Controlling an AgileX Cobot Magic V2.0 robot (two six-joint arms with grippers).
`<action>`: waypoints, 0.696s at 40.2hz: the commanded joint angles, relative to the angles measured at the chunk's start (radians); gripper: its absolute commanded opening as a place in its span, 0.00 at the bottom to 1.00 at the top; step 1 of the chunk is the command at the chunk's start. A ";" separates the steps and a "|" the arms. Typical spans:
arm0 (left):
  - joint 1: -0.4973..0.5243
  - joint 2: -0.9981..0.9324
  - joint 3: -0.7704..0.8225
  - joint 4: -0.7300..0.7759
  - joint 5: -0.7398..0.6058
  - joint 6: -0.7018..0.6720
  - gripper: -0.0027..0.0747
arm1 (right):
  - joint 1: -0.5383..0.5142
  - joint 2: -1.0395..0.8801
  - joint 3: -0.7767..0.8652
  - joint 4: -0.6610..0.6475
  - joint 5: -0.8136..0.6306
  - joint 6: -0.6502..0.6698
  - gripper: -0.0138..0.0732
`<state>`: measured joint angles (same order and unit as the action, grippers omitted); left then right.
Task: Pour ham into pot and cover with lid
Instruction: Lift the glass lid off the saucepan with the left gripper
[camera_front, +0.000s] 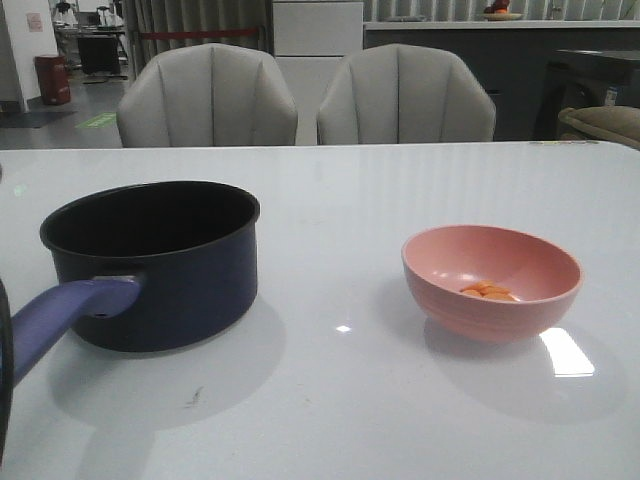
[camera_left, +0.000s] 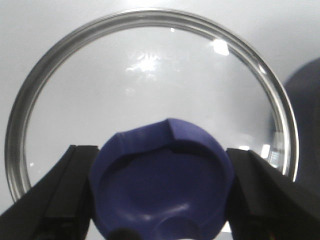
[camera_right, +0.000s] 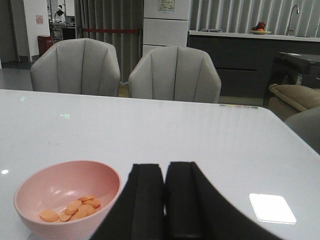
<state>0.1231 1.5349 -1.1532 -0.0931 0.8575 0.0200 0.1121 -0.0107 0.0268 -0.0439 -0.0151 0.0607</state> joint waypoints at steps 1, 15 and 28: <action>0.058 -0.041 0.021 -0.095 -0.116 0.075 0.41 | -0.006 -0.020 -0.005 -0.011 -0.077 -0.002 0.33; 0.070 0.108 0.053 -0.101 -0.158 0.101 0.43 | -0.006 -0.020 -0.005 -0.011 -0.077 -0.002 0.33; 0.070 0.178 0.054 -0.098 -0.181 0.105 0.45 | -0.006 -0.020 -0.005 -0.011 -0.077 -0.002 0.33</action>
<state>0.1956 1.7478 -1.0765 -0.1752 0.7158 0.1224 0.1121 -0.0107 0.0268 -0.0439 -0.0151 0.0607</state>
